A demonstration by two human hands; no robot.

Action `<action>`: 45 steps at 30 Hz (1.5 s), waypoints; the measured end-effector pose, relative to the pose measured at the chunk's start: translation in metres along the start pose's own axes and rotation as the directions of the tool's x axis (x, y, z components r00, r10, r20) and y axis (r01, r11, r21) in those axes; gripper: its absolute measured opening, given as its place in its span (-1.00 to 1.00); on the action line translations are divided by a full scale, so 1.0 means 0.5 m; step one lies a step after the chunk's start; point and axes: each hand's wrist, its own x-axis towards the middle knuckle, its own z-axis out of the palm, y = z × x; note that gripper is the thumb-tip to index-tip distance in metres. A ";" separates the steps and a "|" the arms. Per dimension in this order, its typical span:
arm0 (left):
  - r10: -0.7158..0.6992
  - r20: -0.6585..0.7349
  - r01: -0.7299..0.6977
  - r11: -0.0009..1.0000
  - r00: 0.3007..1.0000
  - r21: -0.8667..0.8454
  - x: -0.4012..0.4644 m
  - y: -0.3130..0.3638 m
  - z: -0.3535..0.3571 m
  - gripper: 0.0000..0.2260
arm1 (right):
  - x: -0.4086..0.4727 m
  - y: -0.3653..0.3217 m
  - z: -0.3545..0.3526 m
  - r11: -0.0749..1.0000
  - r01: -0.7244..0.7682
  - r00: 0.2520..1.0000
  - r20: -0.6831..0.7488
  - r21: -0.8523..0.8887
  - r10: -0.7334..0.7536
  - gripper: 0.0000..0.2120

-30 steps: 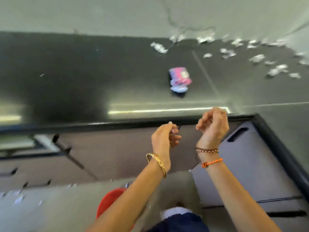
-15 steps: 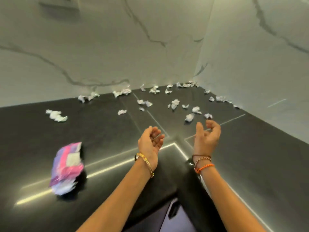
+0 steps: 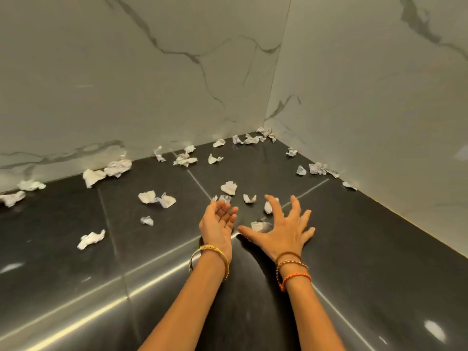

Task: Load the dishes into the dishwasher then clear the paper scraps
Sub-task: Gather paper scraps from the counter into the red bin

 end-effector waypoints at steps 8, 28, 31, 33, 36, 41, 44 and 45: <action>-0.046 0.059 0.036 0.987 0.997 0.160 0.080 -0.008 0.033 -0.76 | 0.091 -0.005 0.052 0.938 0.243 0.913 -0.269 -0.247 -0.307 -0.77; -0.369 0.242 0.385 0.923 0.897 -0.020 0.073 -0.001 0.025 -0.65 | 0.042 -0.064 0.038 0.500 0.572 0.818 -0.500 0.651 -0.284 -0.70; -0.321 0.219 0.345 0.935 0.921 -0.080 0.081 0.029 0.019 -0.71 | 0.067 -0.045 0.034 0.550 0.458 0.854 -0.518 0.698 -0.053 -0.80; -0.244 0.212 0.271 0.956 0.946 -0.108 0.094 0.056 0.009 -0.71 | 0.092 -0.036 0.040 0.703 0.283 0.935 -0.352 0.652 -0.050 -0.70; -0.112 0.171 0.132 0.985 0.979 -0.108 0.111 0.091 -0.010 -0.74 | 0.124 -0.055 0.063 0.890 0.259 0.966 -0.106 0.375 -0.236 -0.41; -0.023 0.057 0.029 0.995 0.998 -0.098 0.129 0.108 -0.033 -0.78 | 0.159 -0.140 0.099 0.914 0.402 0.898 0.170 0.063 -0.406 -0.47; -0.032 0.037 0.036 0.992 0.999 -0.117 0.131 0.111 -0.035 -0.77 | 0.158 -0.142 0.118 0.849 0.522 0.852 -0.002 -0.085 -0.524 -0.72; -0.031 0.036 0.035 0.992 0.999 -0.120 0.132 0.110 -0.035 -0.77 | 0.157 -0.142 0.118 0.841 0.532 0.842 -0.051 -0.099 -0.538 -0.75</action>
